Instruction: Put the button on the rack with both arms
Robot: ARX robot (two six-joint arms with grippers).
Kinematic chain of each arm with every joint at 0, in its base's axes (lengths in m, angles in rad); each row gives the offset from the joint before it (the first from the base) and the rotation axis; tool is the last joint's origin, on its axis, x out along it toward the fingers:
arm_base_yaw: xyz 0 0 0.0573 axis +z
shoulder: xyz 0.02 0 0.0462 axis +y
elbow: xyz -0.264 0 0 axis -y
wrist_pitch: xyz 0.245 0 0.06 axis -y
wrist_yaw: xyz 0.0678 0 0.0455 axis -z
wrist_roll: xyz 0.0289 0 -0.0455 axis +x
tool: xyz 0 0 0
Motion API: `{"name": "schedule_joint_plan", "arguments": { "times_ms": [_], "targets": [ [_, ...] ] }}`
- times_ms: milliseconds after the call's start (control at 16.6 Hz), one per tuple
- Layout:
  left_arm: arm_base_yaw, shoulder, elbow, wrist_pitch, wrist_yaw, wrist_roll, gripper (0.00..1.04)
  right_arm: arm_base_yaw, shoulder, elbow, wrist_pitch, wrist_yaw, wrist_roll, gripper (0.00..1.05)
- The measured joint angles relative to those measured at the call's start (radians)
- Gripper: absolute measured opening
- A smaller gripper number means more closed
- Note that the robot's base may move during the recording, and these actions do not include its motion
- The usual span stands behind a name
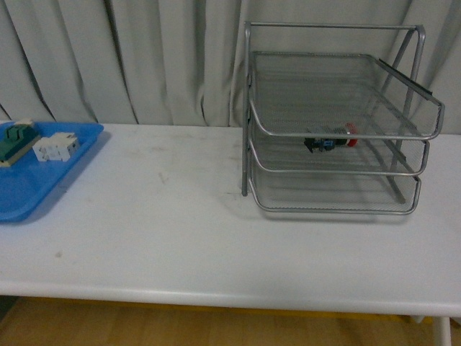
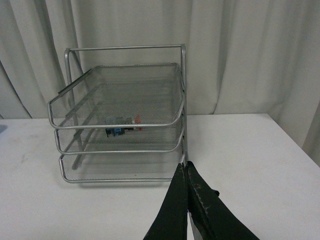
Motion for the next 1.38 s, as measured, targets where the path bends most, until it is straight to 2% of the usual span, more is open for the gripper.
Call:
{"name": "schedule_joint_plan", "arguments": {
  "times_ms": [361, 962, 1082, 1383],
  "targets": [
    [0.0, 0.0, 0.0, 0.0, 0.0, 0.0, 0.98, 0.0, -0.155, 0.0, -0.162, 0.0, 0.0, 0.02],
    [0.0, 0.0, 0.0, 0.0, 0.0, 0.0, 0.98, 0.0, -0.309, 0.0, -0.317, 0.0, 0.0, 0.02],
    [0.0, 0.0, 0.0, 0.0, -0.001, 0.0, 0.98, 0.0, -0.445, 0.0, -0.496, -0.001, -0.001, 0.02],
    [0.0, 0.0, 0.0, 0.001, 0.0, 0.0, 0.98, 0.0, -0.477, 0.0, -0.491, 0.0, -0.001, 0.02]
  ]
}}
